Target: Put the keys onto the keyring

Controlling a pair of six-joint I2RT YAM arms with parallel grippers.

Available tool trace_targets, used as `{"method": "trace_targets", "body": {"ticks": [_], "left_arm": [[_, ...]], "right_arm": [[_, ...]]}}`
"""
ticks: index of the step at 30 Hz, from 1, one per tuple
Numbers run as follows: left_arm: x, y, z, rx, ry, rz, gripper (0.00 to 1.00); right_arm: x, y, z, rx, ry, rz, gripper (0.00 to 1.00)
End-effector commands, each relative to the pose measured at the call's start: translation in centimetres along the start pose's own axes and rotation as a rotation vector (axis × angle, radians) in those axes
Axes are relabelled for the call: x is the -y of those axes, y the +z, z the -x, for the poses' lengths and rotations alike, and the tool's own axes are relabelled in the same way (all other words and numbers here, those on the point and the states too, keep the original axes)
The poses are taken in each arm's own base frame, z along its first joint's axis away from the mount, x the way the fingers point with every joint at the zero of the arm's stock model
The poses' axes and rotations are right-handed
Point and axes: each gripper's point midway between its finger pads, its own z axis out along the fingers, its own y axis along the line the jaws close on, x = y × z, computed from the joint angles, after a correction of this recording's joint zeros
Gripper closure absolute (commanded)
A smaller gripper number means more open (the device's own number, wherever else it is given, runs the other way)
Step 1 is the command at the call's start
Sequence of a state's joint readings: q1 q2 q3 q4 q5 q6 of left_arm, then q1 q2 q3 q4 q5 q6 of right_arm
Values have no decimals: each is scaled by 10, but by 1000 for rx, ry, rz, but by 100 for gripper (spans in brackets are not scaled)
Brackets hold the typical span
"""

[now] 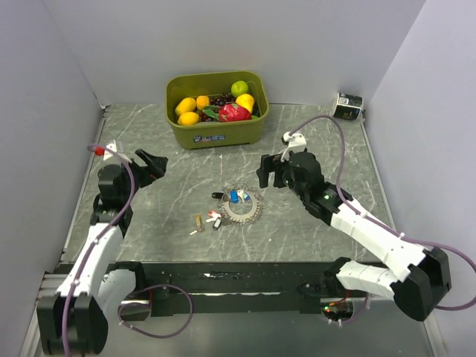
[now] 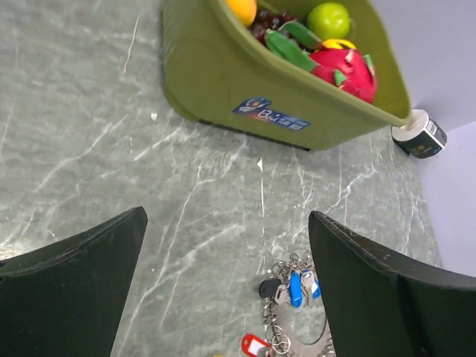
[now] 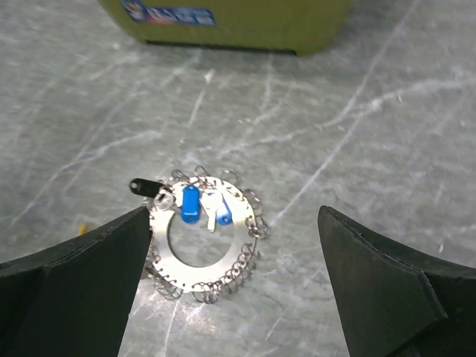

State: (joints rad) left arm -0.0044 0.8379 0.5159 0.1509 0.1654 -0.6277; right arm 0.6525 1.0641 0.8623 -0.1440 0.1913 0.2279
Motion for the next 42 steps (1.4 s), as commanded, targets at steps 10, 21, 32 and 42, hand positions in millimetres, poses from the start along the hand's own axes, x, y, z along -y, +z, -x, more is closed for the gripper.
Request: {"method": "trace_targets", "body": {"ticks": [10,21,32,42], "left_arm": [[41,75,-127,-590,49,5,4],[56,81,-255,-984,83,-48,5],[55,55,-265,-1006,91,-72,16],[62,65,-229,-868,98,-38,24]], "right_arm": [[32,51,-139,-505,307,-25,0],[-8,53,-206,-715,426,101,0],[-40,102,-185,-708,444,196,7],[-47,141,-99,-552,353,194,0]]}}
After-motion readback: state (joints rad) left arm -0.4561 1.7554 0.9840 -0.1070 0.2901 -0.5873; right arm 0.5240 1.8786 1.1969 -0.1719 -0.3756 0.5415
